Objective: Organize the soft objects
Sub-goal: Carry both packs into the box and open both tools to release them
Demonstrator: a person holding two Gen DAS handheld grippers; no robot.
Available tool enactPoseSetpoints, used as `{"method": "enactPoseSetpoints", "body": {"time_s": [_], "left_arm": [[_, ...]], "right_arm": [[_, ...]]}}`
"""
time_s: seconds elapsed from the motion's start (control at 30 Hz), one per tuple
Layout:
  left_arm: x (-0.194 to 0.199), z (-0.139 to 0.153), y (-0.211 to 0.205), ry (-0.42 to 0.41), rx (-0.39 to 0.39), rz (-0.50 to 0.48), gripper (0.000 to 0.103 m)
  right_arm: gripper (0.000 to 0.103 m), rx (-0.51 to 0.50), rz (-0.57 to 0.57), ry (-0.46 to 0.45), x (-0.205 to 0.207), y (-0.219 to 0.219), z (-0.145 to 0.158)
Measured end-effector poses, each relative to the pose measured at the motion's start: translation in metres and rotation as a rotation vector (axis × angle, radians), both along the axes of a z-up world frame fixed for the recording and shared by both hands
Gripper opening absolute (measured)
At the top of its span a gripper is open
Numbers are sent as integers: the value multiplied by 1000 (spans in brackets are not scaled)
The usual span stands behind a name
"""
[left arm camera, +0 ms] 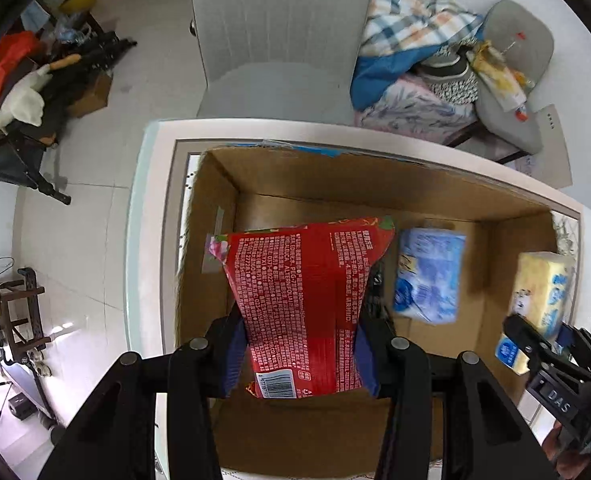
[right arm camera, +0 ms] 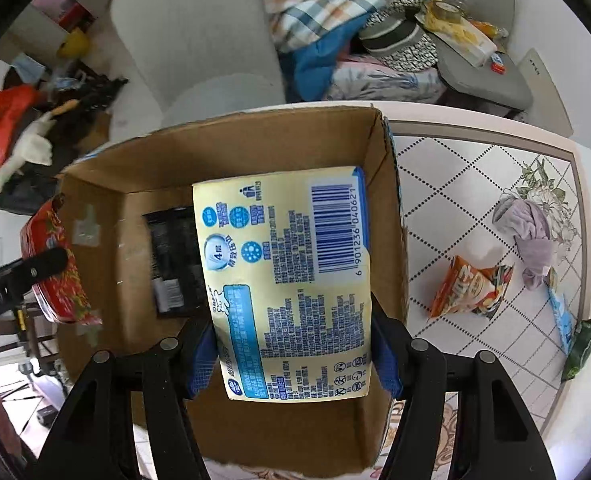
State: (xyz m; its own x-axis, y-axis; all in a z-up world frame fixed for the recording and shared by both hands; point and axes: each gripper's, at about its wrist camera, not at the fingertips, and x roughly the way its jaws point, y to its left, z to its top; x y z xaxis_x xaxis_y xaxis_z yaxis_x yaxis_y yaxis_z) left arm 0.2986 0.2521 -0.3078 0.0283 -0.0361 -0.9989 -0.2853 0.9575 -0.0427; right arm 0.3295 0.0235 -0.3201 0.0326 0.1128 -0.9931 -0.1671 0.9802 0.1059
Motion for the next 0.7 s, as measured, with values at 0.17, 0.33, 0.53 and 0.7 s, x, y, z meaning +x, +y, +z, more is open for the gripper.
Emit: {"method": "enactPoseSetpoints", "body": {"time_s": [0.17, 0.33, 0.53, 0.7], "left_arm": [[18, -21, 3, 48, 11, -20, 45], [26, -30, 5, 82, -6, -3, 46], [26, -14, 7, 30, -1, -4, 72], [13, 3, 9, -19, 15, 2, 99]], "right_arm": [[67, -41, -21, 6, 18, 1, -19], [69, -42, -28, 6, 32, 3, -30], [82, -58, -16, -34, 32, 8, -20], [91, -50, -4, -30, 22, 11, -10]]}}
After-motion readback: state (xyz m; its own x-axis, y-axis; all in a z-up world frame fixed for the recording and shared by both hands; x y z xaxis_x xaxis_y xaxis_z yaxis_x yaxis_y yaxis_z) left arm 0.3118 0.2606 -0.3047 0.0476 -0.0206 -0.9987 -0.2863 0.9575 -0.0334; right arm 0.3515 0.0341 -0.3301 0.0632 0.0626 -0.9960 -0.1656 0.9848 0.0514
